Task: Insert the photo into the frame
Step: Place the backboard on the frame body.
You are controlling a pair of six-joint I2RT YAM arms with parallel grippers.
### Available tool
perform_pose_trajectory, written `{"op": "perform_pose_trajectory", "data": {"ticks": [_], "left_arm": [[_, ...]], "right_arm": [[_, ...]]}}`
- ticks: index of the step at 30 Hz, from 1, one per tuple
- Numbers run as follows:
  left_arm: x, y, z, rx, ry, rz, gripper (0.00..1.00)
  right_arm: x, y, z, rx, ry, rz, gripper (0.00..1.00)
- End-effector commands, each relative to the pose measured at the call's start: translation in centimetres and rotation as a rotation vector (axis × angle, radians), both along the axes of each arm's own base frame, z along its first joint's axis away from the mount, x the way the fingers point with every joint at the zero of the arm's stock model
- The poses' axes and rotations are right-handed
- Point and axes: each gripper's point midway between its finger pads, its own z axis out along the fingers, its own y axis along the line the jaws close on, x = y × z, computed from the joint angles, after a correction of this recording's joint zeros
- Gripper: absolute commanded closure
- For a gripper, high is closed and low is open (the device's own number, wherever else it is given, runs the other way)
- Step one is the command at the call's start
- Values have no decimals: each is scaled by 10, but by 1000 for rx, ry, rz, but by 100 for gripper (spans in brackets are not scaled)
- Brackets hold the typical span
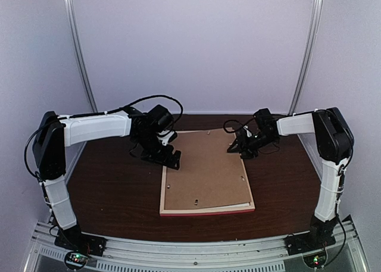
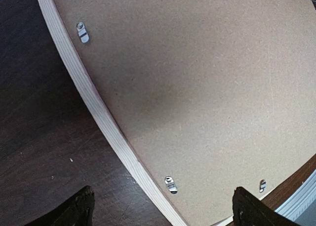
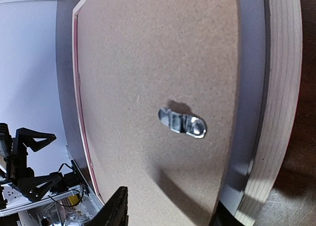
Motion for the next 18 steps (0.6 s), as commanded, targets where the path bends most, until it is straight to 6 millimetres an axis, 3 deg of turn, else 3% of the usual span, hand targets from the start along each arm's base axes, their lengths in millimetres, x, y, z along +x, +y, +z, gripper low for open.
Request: {"op": "perform_pose_trajectory", "data": {"ticks": [1,8,18], "left_arm": [[12,0,8,-15,-35,18,2],[21,7,5,-9,-40,39,2],[27,12,1,-9,-37,49,2]], "right_arm": [[0,8,3,-27,-18,35,49],[-1,7,3,-84,-26,38,40],[-3,2,3,-199,-44,52,35]]}}
